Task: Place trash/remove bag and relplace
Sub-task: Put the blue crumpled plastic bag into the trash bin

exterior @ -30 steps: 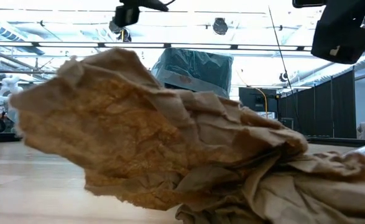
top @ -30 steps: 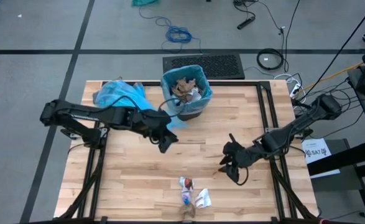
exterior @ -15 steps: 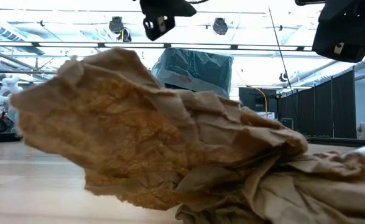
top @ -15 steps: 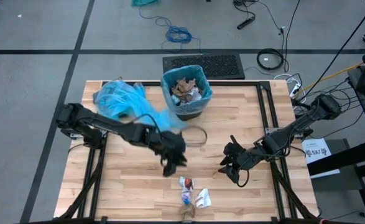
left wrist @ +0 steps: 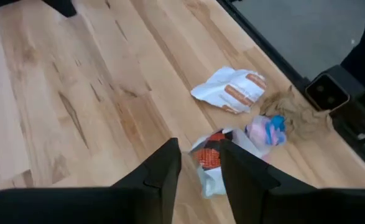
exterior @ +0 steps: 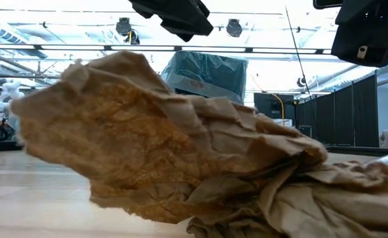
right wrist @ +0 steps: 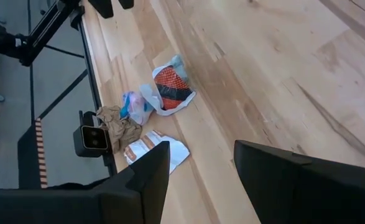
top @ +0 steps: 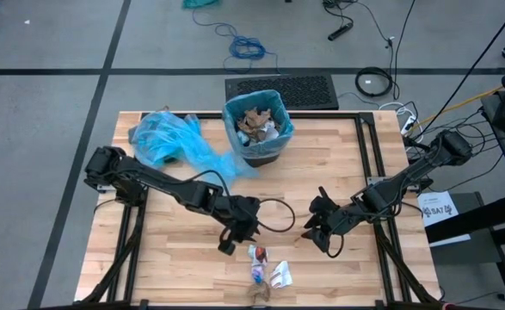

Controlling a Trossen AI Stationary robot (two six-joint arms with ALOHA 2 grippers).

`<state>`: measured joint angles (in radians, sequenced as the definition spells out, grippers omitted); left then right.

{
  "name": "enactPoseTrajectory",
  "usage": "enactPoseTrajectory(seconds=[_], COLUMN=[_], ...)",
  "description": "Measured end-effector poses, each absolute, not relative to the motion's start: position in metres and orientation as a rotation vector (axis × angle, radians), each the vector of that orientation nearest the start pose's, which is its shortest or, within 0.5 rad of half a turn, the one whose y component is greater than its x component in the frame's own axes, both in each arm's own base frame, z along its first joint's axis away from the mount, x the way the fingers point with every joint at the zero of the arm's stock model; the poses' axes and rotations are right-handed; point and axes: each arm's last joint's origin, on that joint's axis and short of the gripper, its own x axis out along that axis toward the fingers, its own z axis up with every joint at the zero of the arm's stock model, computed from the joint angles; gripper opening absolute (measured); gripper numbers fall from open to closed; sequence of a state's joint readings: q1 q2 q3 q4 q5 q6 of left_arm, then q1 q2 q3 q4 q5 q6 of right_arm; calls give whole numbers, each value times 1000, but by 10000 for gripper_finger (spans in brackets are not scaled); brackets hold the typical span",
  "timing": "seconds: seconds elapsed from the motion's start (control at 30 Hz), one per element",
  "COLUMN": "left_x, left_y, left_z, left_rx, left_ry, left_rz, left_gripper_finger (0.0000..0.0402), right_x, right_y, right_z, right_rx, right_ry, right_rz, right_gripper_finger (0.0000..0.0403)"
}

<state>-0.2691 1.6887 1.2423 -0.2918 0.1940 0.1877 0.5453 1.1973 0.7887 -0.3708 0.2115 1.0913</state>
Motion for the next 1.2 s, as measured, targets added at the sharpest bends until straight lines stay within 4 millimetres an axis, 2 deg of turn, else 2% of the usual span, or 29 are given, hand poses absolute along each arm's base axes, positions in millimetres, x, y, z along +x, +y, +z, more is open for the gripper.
enactPoseTrajectory(seconds=[0.33,0.47,0.73,0.87,1.1,1.2], left_x=[360,364,368,373,381,382], left_y=[-105,-111,-138,-149,-149,-149], left_z=[240,224,179,166,141,136], left_rx=[213,328,792,1019,1087,1087], left_ry=[707,725,708,688,730,742], left_rz=[-514,-571,-781,-811,-836,-842], left_gripper_finger=[228,259,266,265,264,249], right_x=[209,209,209,209,209,208], right_y=[120,120,120,120,120,121], right_z=[239,239,240,240,240,240], right_rx=[791,798,817,821,840,838], right_ry=[804,804,804,804,805,807], right_rz=[-129,-131,-138,-140,-146,-143], right_gripper_finger=[171,171,171,171,171,171])
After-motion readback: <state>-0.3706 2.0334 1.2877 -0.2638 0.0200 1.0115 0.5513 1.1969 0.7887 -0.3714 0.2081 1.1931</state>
